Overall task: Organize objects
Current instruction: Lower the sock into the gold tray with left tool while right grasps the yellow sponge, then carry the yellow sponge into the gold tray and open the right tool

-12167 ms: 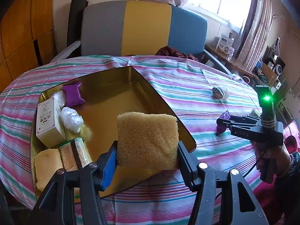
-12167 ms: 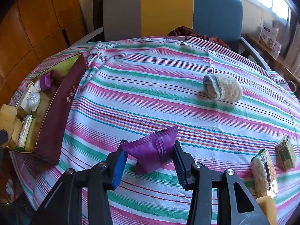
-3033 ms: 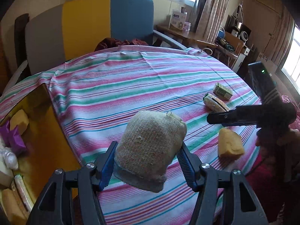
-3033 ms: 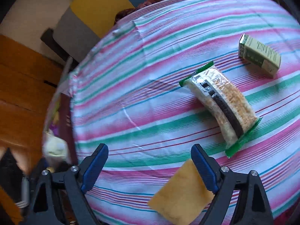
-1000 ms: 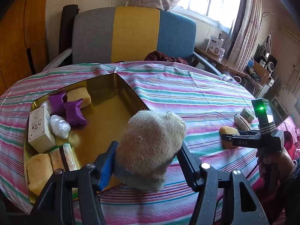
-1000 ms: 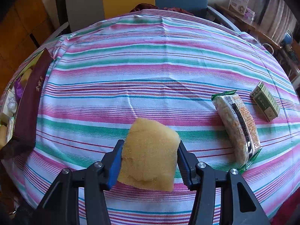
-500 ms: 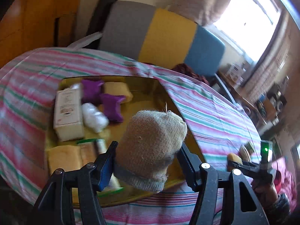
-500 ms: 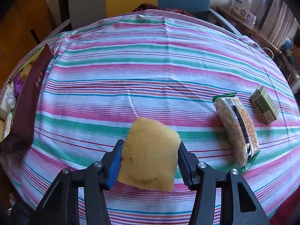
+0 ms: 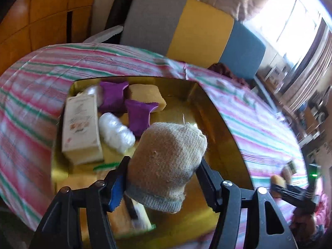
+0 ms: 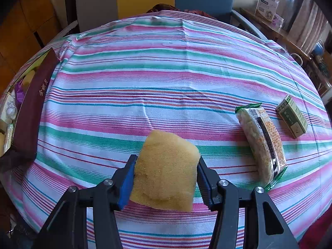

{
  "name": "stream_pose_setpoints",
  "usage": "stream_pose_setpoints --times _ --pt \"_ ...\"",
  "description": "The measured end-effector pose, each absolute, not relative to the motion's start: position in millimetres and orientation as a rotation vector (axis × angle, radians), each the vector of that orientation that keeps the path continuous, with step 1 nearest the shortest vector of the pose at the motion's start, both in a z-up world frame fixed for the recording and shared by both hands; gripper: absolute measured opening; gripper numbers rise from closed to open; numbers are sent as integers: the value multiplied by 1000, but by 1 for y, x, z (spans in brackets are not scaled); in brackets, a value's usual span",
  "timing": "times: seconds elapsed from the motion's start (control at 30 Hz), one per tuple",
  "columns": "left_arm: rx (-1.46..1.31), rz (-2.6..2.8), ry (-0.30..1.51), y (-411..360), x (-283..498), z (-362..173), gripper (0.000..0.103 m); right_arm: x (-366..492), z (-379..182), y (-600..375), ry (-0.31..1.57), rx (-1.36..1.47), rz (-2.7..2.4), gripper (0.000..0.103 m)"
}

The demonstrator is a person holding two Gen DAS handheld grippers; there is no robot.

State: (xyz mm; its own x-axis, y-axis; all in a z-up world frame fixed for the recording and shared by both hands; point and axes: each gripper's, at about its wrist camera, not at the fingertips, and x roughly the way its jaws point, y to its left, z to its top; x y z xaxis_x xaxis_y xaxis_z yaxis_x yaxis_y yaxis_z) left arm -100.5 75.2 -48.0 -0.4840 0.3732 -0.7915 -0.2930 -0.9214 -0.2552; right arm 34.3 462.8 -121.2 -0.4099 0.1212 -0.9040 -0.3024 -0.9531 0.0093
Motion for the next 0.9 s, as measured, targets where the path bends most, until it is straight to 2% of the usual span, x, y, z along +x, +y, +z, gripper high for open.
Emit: stream_pose_setpoints --times 0.3,0.37,0.7,0.9 --pt "-1440 2450 -32 91 -143 -77 66 34 -121 462 265 -1536 2430 55" --pt "-1433 2442 -28 89 -144 -77 70 34 -121 462 267 -1535 2428 55" --pt "-1218 2578 -22 61 -103 -31 70 35 -116 458 239 -1510 2428 54" --pt "-1193 2609 -95 30 -82 -21 70 26 -69 415 306 -1383 2646 53"
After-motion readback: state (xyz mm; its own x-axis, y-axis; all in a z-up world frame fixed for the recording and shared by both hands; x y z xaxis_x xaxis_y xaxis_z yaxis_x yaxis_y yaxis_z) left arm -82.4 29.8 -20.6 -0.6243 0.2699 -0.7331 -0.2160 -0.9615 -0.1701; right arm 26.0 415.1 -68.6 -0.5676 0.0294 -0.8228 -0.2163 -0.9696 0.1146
